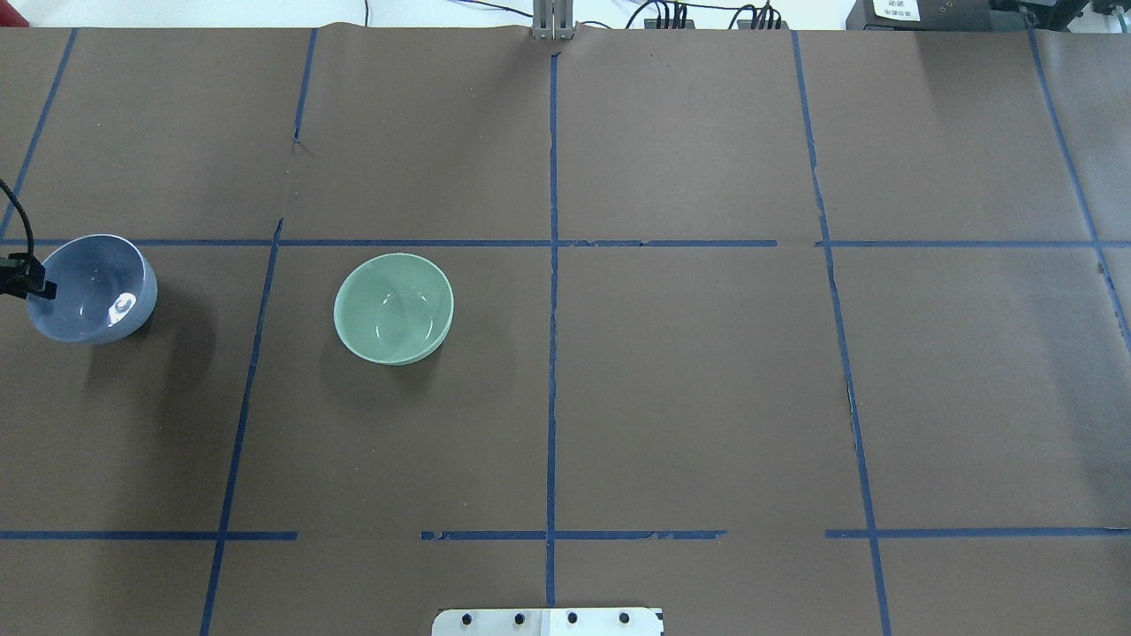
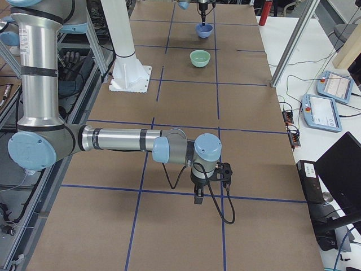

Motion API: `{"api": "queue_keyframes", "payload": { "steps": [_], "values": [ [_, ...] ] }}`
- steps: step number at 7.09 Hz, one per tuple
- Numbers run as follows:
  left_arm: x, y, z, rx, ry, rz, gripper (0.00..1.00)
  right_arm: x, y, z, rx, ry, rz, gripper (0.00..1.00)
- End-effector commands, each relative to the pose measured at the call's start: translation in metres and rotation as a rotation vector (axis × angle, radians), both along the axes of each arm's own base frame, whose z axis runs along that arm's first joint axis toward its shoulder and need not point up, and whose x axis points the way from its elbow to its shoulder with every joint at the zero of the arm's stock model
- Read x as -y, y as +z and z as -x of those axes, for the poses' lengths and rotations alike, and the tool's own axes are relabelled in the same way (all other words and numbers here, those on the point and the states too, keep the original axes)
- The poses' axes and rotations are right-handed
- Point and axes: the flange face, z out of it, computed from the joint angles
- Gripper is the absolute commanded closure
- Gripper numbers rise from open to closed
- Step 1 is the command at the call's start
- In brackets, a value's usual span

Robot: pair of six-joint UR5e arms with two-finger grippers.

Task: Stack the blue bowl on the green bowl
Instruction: 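Close the left gripper on the blue bowl's rim and lift it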

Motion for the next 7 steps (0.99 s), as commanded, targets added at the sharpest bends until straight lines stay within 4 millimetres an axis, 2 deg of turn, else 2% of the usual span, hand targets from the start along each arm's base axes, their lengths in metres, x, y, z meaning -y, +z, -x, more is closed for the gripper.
{"api": "queue_keyframes", "payload": {
  "steps": [1,2,3,4,5,6,7],
  "values": [
    [0.000,0.000,-0.001,0.001,0.001,0.007,1.00,0.000,0.000,0.000,0.000,-0.001,0.000,0.00],
    [0.000,-0.003,0.000,-0.001,-0.002,0.001,1.00,0.000,0.000,0.000,0.000,-0.001,0.000,0.00],
    [-0.001,-0.016,0.001,-0.014,-0.001,-0.016,1.00,0.000,0.000,0.000,0.000,-0.001,0.000,0.00],
    [-0.001,-0.048,0.003,-0.012,-0.001,0.001,1.00,0.000,0.000,0.000,0.000,0.001,0.001,0.00],
    [-0.005,-0.101,0.006,0.015,-0.002,0.056,1.00,0.000,0.000,0.000,0.000,0.001,0.001,0.00],
    [-0.016,-0.166,0.013,0.010,-0.015,0.061,1.00,0.000,0.000,0.000,0.000,0.001,0.001,0.00],
    [-0.021,-0.213,0.015,-0.007,-0.072,0.108,1.00,0.000,0.000,0.000,0.000,0.001,0.001,0.00]
  ]
}}
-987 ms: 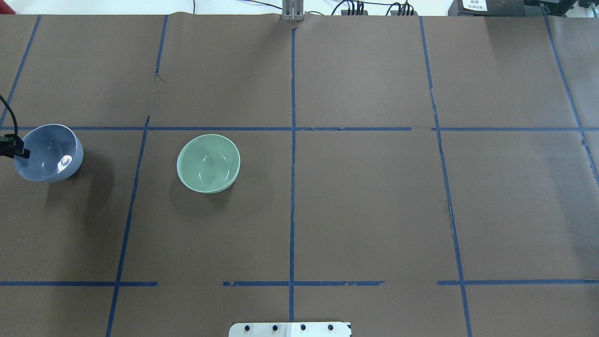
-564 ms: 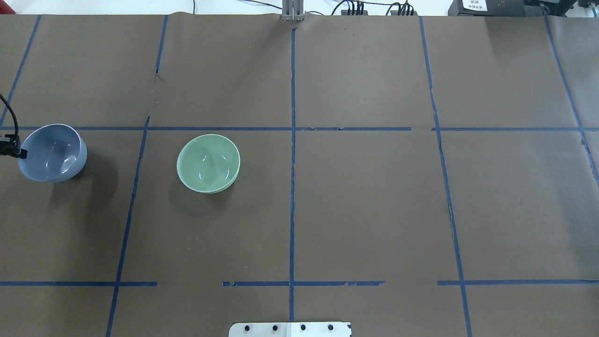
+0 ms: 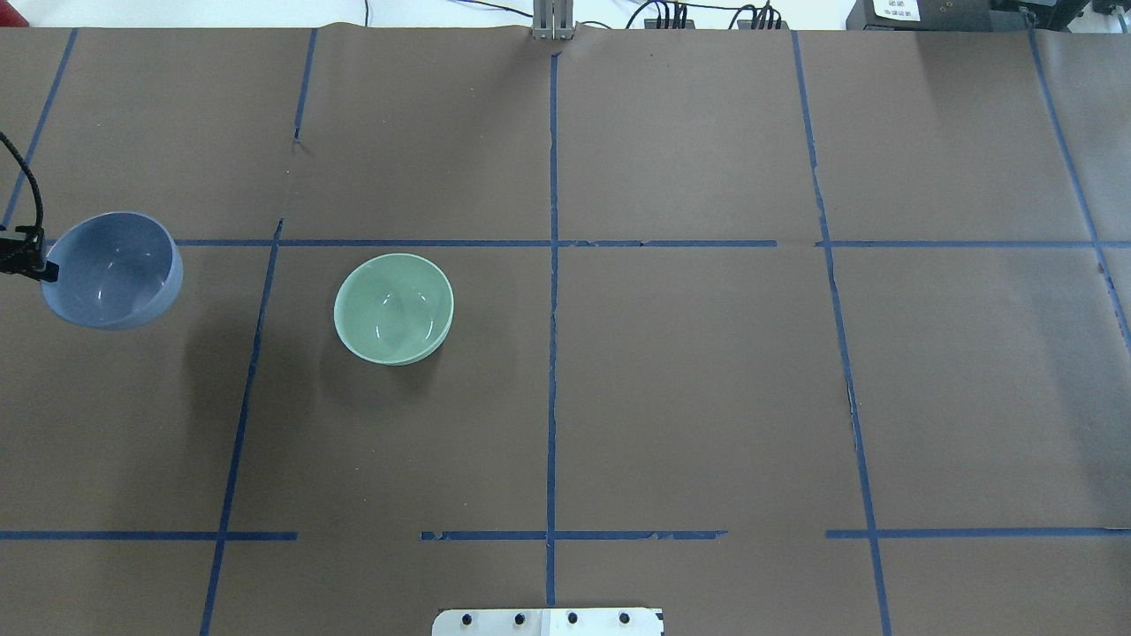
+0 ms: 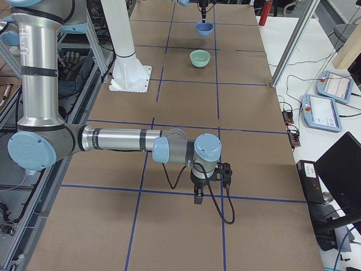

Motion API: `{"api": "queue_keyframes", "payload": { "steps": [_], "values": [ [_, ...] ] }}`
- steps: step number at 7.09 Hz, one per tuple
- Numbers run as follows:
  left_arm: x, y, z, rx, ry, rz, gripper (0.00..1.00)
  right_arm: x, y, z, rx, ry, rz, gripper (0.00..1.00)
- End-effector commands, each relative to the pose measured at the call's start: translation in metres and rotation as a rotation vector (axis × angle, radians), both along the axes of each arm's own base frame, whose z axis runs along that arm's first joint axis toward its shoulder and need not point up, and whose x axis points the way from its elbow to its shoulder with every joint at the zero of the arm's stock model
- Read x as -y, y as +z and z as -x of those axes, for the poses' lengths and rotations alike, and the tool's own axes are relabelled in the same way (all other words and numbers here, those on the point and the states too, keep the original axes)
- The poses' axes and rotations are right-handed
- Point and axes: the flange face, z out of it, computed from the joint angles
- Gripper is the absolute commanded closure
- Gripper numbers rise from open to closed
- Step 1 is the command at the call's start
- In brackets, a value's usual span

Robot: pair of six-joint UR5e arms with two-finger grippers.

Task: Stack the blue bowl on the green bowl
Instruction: 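Carry the blue bowl with the left gripper over the green bowl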

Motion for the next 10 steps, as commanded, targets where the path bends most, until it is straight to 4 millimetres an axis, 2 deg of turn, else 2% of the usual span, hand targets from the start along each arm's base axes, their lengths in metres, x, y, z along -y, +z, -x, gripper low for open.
{"api": "queue_keyframes", "payload": {
  "steps": [1,2,3,4,5,6,8,10],
  "values": [
    [-0.004,-0.098,-0.009,-0.054,-0.123,0.108,1.00,0.000,0.000,0.000,0.000,-0.001,-0.001,0.00],
    [-0.008,-0.132,-0.064,-0.093,-0.113,0.162,1.00,0.000,0.000,0.000,0.000,-0.001,-0.001,0.00],
    [-0.014,-0.168,-0.111,-0.135,-0.104,0.209,1.00,0.000,0.000,0.000,0.000,0.000,0.000,0.00],
    [-0.020,-0.191,-0.157,-0.144,-0.111,0.258,1.00,0.000,0.000,0.000,0.000,-0.001,-0.001,0.00],
    [-0.021,-0.202,-0.197,-0.129,-0.129,0.271,1.00,0.000,0.000,0.000,0.000,-0.001,-0.001,0.00],
    [-0.029,-0.195,-0.222,-0.105,-0.141,0.302,1.00,0.000,0.000,0.000,0.000,-0.001,-0.001,0.00],
    [-0.030,-0.188,-0.232,-0.084,-0.155,0.308,1.00,0.000,0.000,-0.001,0.000,0.000,-0.001,0.00],
    [-0.019,-0.166,-0.248,-0.083,-0.171,0.303,1.00,0.000,0.000,0.000,0.000,-0.001,-0.001,0.00]
  ]
}}
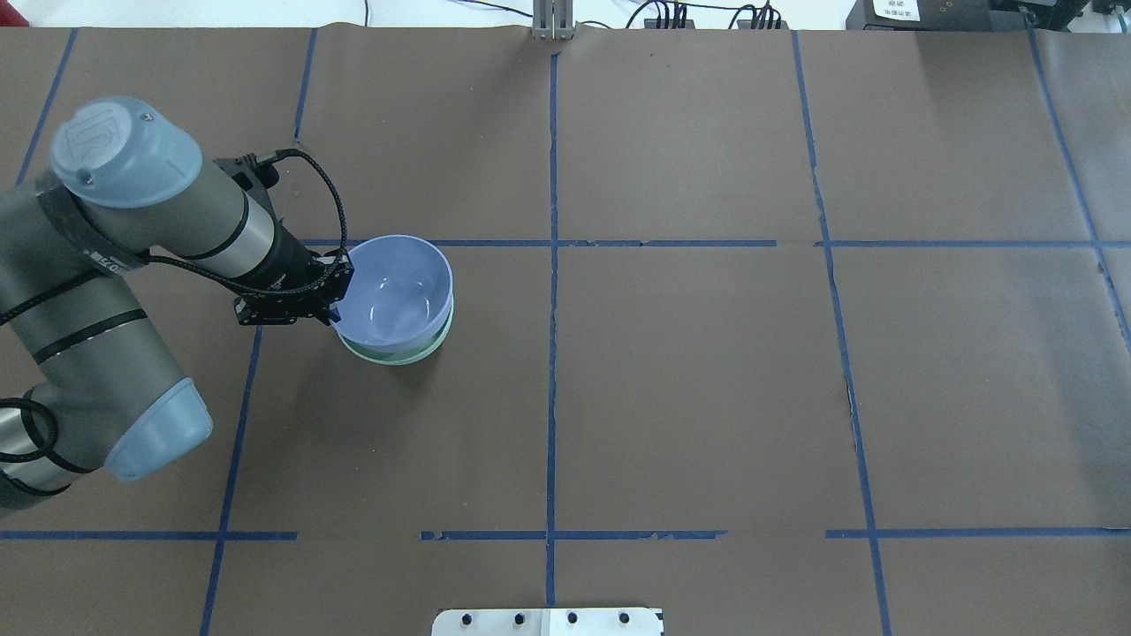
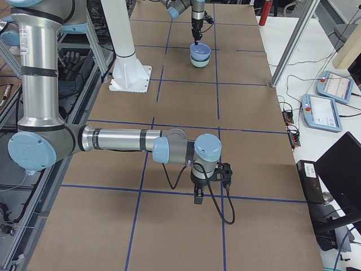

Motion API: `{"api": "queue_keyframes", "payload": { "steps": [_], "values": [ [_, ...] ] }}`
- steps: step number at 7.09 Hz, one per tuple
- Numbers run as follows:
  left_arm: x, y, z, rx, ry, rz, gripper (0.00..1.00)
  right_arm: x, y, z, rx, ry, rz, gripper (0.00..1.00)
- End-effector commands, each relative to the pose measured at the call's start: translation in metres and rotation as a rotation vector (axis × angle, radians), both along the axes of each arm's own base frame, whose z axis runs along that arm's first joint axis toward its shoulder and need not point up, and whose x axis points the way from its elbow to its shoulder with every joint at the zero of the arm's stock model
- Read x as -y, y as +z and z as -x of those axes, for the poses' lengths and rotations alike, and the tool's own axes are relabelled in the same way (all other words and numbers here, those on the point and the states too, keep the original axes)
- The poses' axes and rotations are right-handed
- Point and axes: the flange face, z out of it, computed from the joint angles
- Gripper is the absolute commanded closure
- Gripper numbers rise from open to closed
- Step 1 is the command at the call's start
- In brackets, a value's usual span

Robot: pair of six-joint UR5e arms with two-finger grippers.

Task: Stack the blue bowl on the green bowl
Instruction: 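Carry the blue bowl with the left gripper over the green bowl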

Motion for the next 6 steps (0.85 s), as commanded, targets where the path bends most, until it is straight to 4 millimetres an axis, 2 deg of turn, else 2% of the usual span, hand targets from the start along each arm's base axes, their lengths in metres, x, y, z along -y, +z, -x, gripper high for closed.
{"api": "queue_keyframes", "payload": {
  "steps": [1,4,6],
  "values": [
    [0.010,0.020,-0.014,0.000,-0.020,-0.015,1.00,0.000,0.000,-0.001,0.000,0.001,0.000,0.00],
    [0.008,0.025,-0.020,0.009,-0.012,-0.009,1.00,0.000,0.000,0.000,0.000,0.000,0.000,0.00],
    [0.007,0.037,-0.025,0.027,-0.002,0.002,1.00,0.000,0.000,-0.001,0.000,0.001,0.000,0.00]
  ]
}}
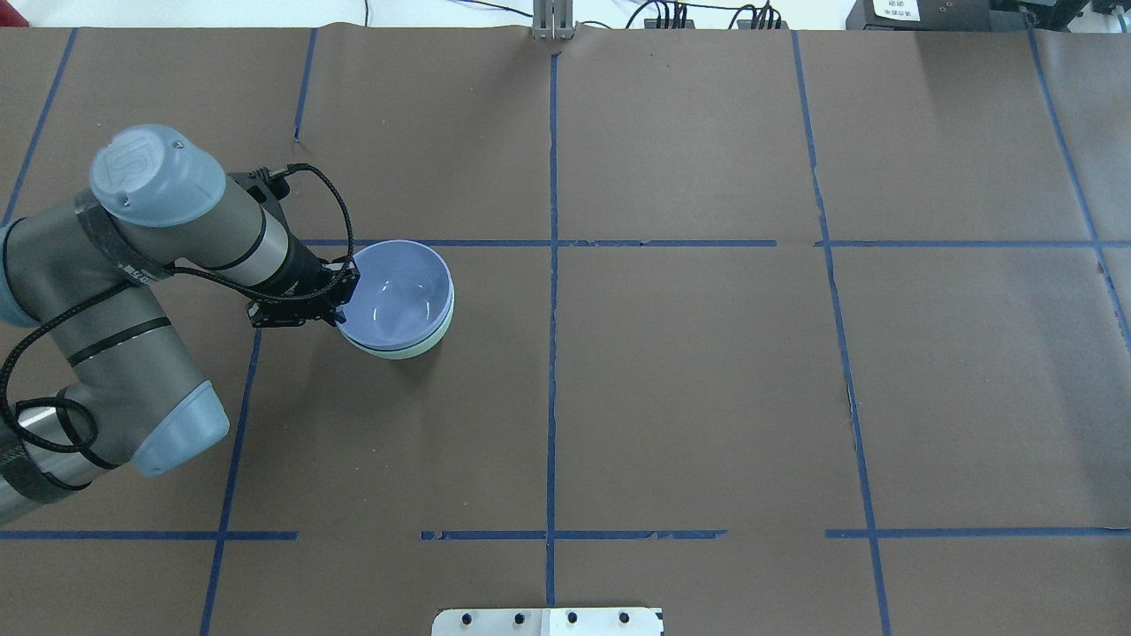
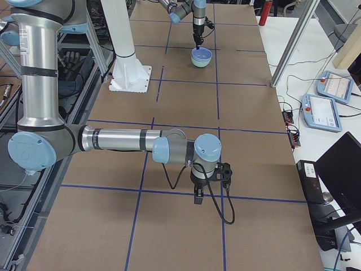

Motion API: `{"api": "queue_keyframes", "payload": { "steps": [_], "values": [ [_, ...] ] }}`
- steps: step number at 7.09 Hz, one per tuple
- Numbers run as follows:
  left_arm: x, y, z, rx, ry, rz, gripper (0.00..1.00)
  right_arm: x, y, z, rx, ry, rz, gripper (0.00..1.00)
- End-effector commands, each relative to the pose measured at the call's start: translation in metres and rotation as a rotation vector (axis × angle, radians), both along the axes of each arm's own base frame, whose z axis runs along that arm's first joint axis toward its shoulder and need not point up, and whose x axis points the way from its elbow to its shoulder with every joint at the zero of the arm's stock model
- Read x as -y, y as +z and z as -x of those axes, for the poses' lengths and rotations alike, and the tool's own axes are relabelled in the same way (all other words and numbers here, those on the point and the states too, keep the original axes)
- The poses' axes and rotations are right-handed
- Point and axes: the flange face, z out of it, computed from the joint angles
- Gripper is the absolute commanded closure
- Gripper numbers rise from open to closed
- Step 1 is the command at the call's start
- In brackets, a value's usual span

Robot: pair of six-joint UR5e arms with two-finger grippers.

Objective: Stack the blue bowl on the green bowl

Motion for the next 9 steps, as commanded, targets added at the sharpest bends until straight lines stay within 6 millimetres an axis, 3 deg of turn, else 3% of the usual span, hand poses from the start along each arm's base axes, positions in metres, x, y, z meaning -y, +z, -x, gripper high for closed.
{"api": "queue_keyframes", "payload": {
  "steps": [1,2,3,5,6,7,9],
  "values": [
    [-0.001,0.004,-0.003,0.007,0.006,0.003,1.00,0.000,0.000,0.000,0.000,-0.001,-0.001,0.00],
    [-0.002,0.000,-0.001,-0.003,0.002,0.000,0.24,0.001,-0.001,0.000,0.000,-0.001,-0.002,0.00],
    [-0.005,-0.010,0.002,-0.025,-0.005,-0.001,0.00,0.000,0.000,0.000,0.000,0.000,0.000,0.00],
    [-0.013,-0.033,0.022,-0.068,-0.014,-0.040,0.00,0.000,0.000,0.000,0.000,-0.001,-0.001,0.00],
    [-0.008,-0.029,0.041,-0.062,-0.027,-0.057,0.00,0.000,0.000,-0.001,0.000,0.002,0.000,0.00],
    [-0.002,-0.010,0.077,-0.033,0.012,-0.159,0.00,0.000,0.000,-0.001,0.000,0.002,0.000,0.00],
    [0.019,0.053,0.174,0.070,0.099,-0.333,0.00,0.000,0.000,-0.001,0.000,0.001,-0.001,0.00]
  ]
}}
